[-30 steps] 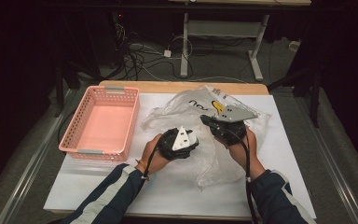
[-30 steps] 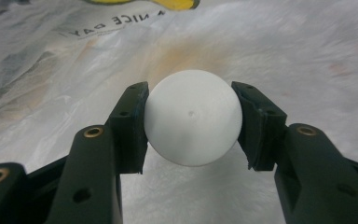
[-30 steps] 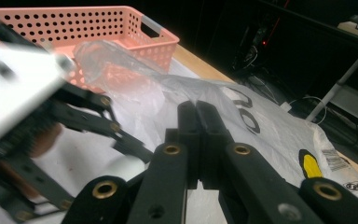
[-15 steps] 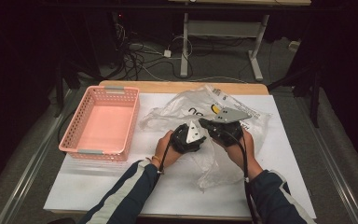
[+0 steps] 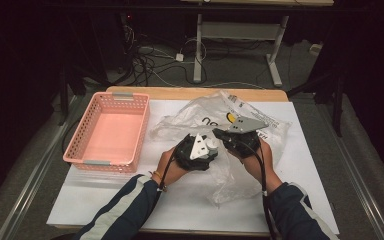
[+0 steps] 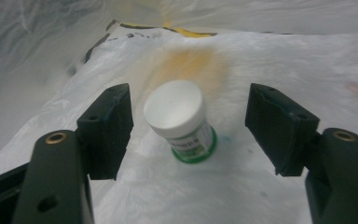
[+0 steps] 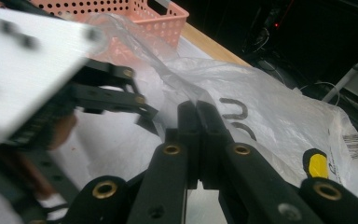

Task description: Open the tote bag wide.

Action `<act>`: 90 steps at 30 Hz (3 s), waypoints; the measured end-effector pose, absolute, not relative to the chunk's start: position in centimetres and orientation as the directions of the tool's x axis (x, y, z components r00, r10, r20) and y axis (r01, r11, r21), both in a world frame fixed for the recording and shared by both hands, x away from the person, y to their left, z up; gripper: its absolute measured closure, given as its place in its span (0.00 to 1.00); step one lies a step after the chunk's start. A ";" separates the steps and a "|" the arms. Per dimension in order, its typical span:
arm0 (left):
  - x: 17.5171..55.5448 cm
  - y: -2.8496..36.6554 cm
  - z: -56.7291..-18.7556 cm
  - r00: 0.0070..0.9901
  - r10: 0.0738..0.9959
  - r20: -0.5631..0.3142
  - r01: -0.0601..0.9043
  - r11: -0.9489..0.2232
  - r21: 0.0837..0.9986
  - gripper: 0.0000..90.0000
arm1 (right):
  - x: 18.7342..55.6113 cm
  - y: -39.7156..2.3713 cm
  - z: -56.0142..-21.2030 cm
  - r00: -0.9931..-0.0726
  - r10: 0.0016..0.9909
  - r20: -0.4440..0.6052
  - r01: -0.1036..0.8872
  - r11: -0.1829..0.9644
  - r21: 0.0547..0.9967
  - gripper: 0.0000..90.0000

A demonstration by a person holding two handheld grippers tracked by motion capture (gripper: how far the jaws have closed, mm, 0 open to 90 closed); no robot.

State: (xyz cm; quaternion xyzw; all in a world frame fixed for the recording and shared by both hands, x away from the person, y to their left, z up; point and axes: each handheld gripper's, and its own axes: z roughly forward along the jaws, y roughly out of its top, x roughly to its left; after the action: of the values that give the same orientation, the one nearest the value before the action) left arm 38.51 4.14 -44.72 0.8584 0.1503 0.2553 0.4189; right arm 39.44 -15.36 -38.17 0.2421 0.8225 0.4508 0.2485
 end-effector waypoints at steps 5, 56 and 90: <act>36.1 6.8 -42.9 0.815 0.464 0.346 0.011 -0.610 0.793 0.31 | 39.3 -15.4 -38.1 -0.760 0.620 -0.194 0.173 0.482 0.859 1.00; 41.3 8.9 -42.5 0.688 0.681 0.251 0.238 -0.538 0.809 0.90 | 38.0 -22.3 -38.9 -0.696 0.697 -0.169 0.247 0.454 0.856 0.95; 39.5 10.4 -42.5 0.690 0.644 0.332 0.198 -0.608 0.769 0.97 | 28.2 -21.8 -45.5 -0.903 0.416 -0.111 0.216 0.660 0.719 0.32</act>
State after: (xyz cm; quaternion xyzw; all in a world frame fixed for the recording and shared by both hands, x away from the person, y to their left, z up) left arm 39.45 10.44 -42.53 0.8432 0.2495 0.3049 0.3658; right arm 28.23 -21.76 -45.48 0.1751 0.9012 0.3732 0.1340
